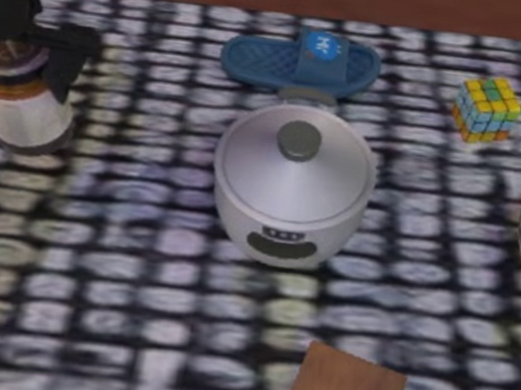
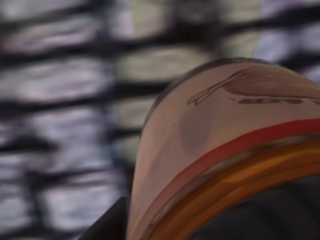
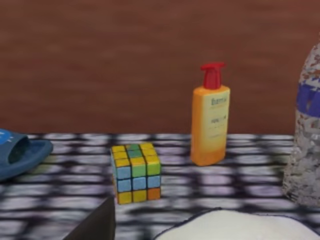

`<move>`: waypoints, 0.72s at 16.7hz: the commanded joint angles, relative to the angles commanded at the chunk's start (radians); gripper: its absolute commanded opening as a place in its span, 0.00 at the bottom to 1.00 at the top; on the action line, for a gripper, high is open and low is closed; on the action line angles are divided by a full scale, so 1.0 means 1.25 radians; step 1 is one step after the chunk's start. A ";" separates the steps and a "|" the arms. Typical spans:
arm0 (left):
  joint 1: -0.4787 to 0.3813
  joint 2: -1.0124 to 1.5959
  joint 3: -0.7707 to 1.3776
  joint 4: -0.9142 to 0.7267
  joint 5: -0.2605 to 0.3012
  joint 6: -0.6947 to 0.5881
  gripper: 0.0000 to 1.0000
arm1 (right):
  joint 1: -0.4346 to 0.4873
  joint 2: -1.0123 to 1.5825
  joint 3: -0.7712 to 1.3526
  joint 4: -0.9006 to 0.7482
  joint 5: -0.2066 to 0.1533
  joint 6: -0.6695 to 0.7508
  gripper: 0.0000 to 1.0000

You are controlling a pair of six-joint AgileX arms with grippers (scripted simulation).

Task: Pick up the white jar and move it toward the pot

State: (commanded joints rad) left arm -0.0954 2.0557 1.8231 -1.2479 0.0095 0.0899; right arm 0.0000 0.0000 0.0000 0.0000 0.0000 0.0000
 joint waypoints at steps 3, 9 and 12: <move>-0.073 0.018 -0.017 0.034 -0.012 -0.144 0.00 | 0.000 0.000 0.000 0.000 0.000 0.000 1.00; -0.162 0.037 -0.041 0.078 -0.028 -0.302 0.00 | 0.000 0.000 0.000 0.000 0.000 0.000 1.00; -0.162 0.037 -0.041 0.078 -0.028 -0.302 0.00 | 0.000 0.000 0.000 0.000 0.000 0.000 1.00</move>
State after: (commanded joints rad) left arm -0.2980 2.1019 1.7715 -1.1502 -0.0250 -0.2877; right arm 0.0000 0.0000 0.0000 0.0000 0.0000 0.0000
